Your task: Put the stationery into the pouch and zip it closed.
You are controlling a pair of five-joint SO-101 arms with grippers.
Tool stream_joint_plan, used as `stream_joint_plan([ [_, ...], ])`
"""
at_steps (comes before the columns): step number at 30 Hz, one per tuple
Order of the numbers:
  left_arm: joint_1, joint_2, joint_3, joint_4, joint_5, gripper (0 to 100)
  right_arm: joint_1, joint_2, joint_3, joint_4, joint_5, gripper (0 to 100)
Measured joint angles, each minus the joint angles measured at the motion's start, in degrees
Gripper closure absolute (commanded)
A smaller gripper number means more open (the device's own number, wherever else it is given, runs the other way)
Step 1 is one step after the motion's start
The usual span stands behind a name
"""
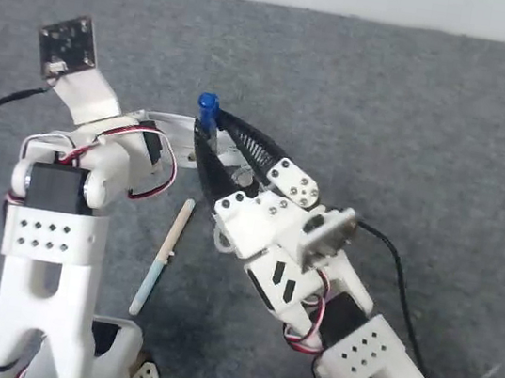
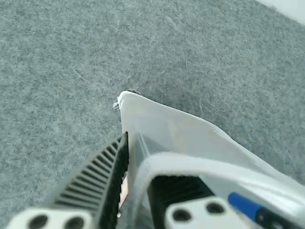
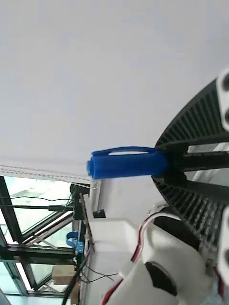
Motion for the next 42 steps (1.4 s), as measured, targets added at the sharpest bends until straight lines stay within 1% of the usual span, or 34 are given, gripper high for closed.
stream_joint_plan([
  [6,0.00,0.00,0.00,0.00,0.00,99,-0.09,3.87,0.00,0.00,12.13,99.1],
  [8,0.00,0.00,0.00,0.00,0.00,99,-0.09,5.01,0.00,0.00,14.15,98.9],
  [11,0.00,0.00,0.00,0.00,0.00,99,-0.09,6.42,0.88,0.00,15.30,97.6],
  [15,0.00,0.00,0.00,0.00,0.00,99,-0.09,6.59,1.05,0.00,15.47,85.2],
  [17,0.00,0.00,0.00,0.00,0.00,99,-0.09,6.59,1.32,0.00,15.65,82.4],
  [22,0.00,0.00,0.00,0.00,0.00,99,0.00,6.59,1.76,2.73,15.65,86.1],
  [26,0.00,0.00,0.00,0.00,0.00,99,-0.09,6.42,1.76,4.22,15.65,86.4],
  [32,0.00,0.00,0.00,0.00,0.00,99,-0.09,-2.73,1.76,14.68,15.65,86.4],
  [34,-0.18,0.00,0.00,0.00,0.00,99,-0.09,-6.68,1.76,18.37,14.15,86.4],
  [37,-2.37,0.00,0.00,0.00,0.00,99,-0.09,-11.60,1.76,23.38,10.29,86.4],
  [42,-5.54,0.09,0.09,0.00,0.00,99,-0.09,-14.24,1.76,27.96,7.56,86.4],
])
